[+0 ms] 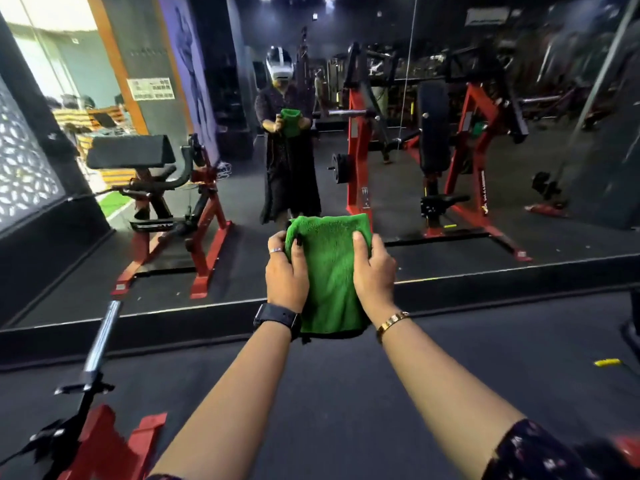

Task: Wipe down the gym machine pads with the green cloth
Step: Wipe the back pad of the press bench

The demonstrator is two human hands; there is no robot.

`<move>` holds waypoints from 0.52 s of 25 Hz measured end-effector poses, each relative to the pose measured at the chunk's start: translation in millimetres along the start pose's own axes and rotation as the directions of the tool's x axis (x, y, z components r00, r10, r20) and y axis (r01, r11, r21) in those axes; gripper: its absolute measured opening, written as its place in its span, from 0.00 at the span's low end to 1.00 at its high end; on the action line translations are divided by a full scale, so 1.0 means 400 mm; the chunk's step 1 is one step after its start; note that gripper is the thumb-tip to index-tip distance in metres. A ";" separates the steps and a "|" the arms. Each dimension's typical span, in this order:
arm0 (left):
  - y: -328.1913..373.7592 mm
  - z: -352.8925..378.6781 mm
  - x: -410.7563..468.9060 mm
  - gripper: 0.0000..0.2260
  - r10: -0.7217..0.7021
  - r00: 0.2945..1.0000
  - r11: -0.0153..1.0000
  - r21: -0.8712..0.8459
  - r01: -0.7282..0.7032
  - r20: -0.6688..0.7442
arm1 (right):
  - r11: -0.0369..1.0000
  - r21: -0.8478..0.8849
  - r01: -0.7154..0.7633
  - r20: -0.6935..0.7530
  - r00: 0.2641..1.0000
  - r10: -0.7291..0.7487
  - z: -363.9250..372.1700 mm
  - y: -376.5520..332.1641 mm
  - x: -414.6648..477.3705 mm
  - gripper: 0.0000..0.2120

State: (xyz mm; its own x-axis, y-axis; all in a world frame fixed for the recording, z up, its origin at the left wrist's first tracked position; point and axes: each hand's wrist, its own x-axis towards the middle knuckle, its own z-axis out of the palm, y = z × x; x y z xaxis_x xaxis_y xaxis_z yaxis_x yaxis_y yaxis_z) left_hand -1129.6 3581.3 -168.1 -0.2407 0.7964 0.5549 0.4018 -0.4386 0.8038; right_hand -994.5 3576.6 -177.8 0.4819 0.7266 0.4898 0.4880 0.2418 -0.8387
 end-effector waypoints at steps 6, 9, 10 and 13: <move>-0.150 0.275 0.308 0.13 0.043 0.989 0.993 -0.111 -0.027 0.141 | 0.997 -0.063 -0.050 -0.165 0.986 0.039 0.167 0.149 0.310 0.18; -0.199 0.422 0.472 0.16 0.076 0.967 0.986 -0.160 -0.037 0.245 | 0.987 -0.114 -0.110 -0.254 0.964 0.078 0.226 0.201 0.476 0.18; -0.210 0.470 0.517 0.17 0.100 0.957 0.982 -0.184 -0.050 0.273 | 0.984 -0.129 -0.125 -0.280 0.956 0.084 0.237 0.219 0.525 0.18; -0.220 0.598 0.609 0.14 0.153 0.925 0.967 -0.245 -0.068 0.348 | 0.972 -0.173 -0.161 -0.361 0.928 0.090 0.245 0.272 0.640 0.18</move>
State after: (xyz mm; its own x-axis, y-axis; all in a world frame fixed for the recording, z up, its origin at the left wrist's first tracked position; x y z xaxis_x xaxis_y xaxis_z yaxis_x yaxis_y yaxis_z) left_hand -1012.4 3913.5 -155.0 0.1460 0.8142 0.5619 0.1887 -0.5805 0.7921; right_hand -889.3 3851.8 -167.1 0.7537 0.4644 0.4651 0.5222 0.0066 -0.8528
